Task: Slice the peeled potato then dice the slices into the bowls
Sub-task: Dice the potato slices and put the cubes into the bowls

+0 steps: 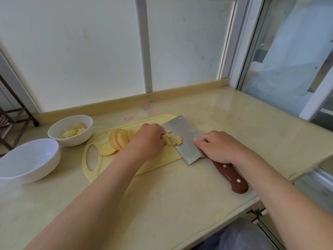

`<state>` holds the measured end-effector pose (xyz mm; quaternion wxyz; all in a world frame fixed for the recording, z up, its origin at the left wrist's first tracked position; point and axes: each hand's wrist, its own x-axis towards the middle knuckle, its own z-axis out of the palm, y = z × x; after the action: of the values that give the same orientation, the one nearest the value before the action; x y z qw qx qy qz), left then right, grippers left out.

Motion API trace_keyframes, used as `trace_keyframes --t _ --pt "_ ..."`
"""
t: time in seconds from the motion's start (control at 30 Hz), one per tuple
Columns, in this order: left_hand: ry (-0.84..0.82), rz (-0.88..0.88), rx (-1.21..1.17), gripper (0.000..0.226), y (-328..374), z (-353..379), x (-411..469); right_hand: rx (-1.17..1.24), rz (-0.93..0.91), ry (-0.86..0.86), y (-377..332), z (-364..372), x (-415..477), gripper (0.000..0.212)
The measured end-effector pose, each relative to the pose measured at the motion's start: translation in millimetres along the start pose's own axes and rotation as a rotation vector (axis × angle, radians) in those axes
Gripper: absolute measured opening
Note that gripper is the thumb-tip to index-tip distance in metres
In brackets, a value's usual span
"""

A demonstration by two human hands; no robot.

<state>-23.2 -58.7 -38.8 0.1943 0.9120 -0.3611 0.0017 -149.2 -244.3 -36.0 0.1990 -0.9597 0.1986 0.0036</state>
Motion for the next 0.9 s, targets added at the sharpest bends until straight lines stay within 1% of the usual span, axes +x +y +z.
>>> trace_keyframes --t 0.03,0.1,0.13,0.3,0.47,0.53,0.6,0.63,0.8,0.9 --pt "-0.001 -0.019 0.018 0.037 1.8 1.2 -0.4 -0.007 0.006 0.003 -1.6 0.1 -0.2 0.054" --pt "0.005 -0.049 0.044 0.017 4.7 4.2 -0.4 -0.015 0.012 0.004 -2.9 -0.3 -0.6 0.054" --pt "0.012 -0.053 0.035 0.013 4.6 5.9 -0.2 -0.013 0.011 0.0 -2.7 -0.7 -1.0 0.054" --pt "0.057 -0.012 -0.048 0.032 -3.1 4.9 0.1 -0.022 -0.015 -0.053 2.7 -2.6 0.3 0.053" --pt "0.09 0.053 -0.092 0.019 -3.8 1.2 -3.2 0.015 -0.043 -0.098 11.4 -4.4 5.8 0.05" --pt "0.091 0.072 -0.095 0.004 -6.5 2.5 -1.8 0.062 -0.049 -0.124 16.2 -5.1 6.7 0.051" --pt "0.109 0.089 -0.097 0.023 -7.4 3.9 -0.6 0.09 -0.055 -0.136 16.9 -5.9 6.1 0.05" --pt "0.124 0.1 -0.099 0.027 -7.1 4.2 -1.0 0.088 -0.06 -0.13 15.8 -5.7 6.0 0.048" --pt "0.14 0.1 -0.143 0.028 -7.3 7.8 0.3 0.035 -0.053 -0.081 10.4 -0.7 7.9 0.052" --pt "0.134 0.108 -0.153 0.027 -9.2 7.4 2.0 0.069 -0.051 -0.082 11.5 -1.4 8.1 0.051"
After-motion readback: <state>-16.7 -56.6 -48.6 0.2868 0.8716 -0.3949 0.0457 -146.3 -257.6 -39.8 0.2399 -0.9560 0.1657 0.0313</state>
